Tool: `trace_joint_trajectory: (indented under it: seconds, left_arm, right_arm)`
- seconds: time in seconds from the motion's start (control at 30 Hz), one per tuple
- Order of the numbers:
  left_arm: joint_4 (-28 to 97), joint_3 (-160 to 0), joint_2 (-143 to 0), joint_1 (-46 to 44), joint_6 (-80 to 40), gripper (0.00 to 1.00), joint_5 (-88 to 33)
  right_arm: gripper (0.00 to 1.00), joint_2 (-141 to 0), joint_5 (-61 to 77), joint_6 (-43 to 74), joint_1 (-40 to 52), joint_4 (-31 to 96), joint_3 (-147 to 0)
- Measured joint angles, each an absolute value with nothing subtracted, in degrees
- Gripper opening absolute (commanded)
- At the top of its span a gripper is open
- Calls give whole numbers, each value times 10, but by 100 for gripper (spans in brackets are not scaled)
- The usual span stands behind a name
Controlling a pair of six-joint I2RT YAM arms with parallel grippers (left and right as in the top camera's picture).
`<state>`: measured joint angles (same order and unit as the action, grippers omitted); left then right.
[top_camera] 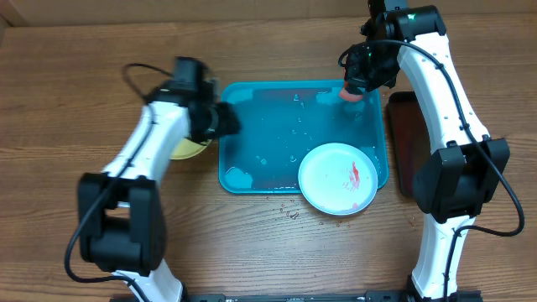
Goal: Clean dirty plates on tray and stack at the side
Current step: 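Move the left gripper to the rim of the white plate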
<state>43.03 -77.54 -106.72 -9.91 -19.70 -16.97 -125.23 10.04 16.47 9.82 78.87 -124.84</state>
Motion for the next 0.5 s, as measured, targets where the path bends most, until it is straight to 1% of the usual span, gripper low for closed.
trace_joint_trajectory:
  seconds: [0.1, 0.23, 0.5]
  left_arm:
    - [428, -775, -1067, -172, -227, 67, -182]
    - [428, -775, -1067, -237, -252, 67, -190]
    - [423, -776, -1096, -300, -276, 64, -197]
  right_arm:
    - [4, -1252, 101, 165, 98, 789, -1248]
    - [4, -1252, 101, 165, 98, 787, -1248]
    - [4, -1252, 101, 165, 98, 787, -1248]
